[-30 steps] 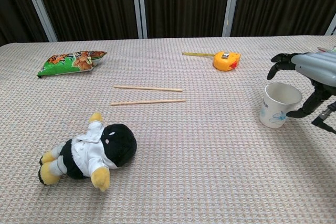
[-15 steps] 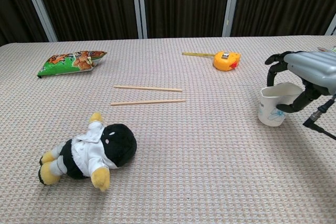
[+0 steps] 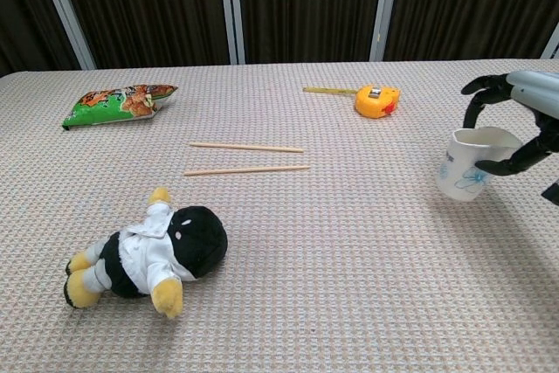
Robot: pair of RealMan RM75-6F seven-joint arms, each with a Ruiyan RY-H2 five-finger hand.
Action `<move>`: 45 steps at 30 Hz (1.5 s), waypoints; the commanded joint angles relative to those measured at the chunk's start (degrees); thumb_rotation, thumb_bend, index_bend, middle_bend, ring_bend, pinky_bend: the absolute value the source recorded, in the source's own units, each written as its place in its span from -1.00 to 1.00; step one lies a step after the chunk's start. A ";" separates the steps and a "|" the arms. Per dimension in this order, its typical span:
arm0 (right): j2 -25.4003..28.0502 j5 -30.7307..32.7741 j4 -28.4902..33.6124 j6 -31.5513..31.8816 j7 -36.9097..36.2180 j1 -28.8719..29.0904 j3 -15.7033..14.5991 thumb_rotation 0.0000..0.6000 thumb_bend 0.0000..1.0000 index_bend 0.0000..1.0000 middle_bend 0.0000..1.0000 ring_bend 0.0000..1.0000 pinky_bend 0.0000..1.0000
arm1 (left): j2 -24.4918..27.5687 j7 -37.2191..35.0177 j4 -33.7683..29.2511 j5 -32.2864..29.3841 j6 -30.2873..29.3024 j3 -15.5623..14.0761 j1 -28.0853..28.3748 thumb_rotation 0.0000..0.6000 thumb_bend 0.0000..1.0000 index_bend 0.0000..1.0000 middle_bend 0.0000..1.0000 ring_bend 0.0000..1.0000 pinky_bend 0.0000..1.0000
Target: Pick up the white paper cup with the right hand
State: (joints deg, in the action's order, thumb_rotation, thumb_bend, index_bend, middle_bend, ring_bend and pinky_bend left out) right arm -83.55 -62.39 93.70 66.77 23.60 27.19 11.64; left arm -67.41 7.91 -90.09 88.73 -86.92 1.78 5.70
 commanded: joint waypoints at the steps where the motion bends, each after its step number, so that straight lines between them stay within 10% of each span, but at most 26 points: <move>1: -1.08 3.15 -4.00 -1.93 -2.48 -0.15 0.69 1.00 -0.53 -0.12 -0.85 -1.00 -1.00 | -0.04 0.09 0.07 -0.18 0.12 0.08 0.05 1.00 -0.95 -1.00 -1.00 -1.00 -1.00; 13: -3.73 7.73 -11.52 -1.90 0.10 0.34 0.95 1.00 -0.53 -0.15 -0.97 -1.00 -1.00 | -0.08 1.24 -0.35 -1.32 0.85 0.30 0.15 1.00 -0.95 -1.00 -1.00 -1.00 -1.00; 21: -5.29 12.61 -13.26 3.42 10.10 0.37 1.16 1.00 -0.55 -0.85 -1.00 -1.00 -1.00 | -0.10 1.45 -0.59 -1.51 0.59 0.41 0.03 1.00 -0.95 -1.00 -1.00 -1.00 -1.00; 45: -11.60 9.41 -21.97 2.88 9.56 0.57 -0.78 1.00 -0.57 -0.57 -1.00 -1.00 -1.00 | -0.56 2.13 -0.99 -2.08 1.18 0.47 0.19 1.00 -0.95 -1.00 -1.00 -1.00 -1.00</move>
State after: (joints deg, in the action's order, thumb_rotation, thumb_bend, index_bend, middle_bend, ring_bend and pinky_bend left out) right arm -94.69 -52.65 72.35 69.94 33.72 27.76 10.82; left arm -67.97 10.06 -91.06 86.63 -85.73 2.24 5.89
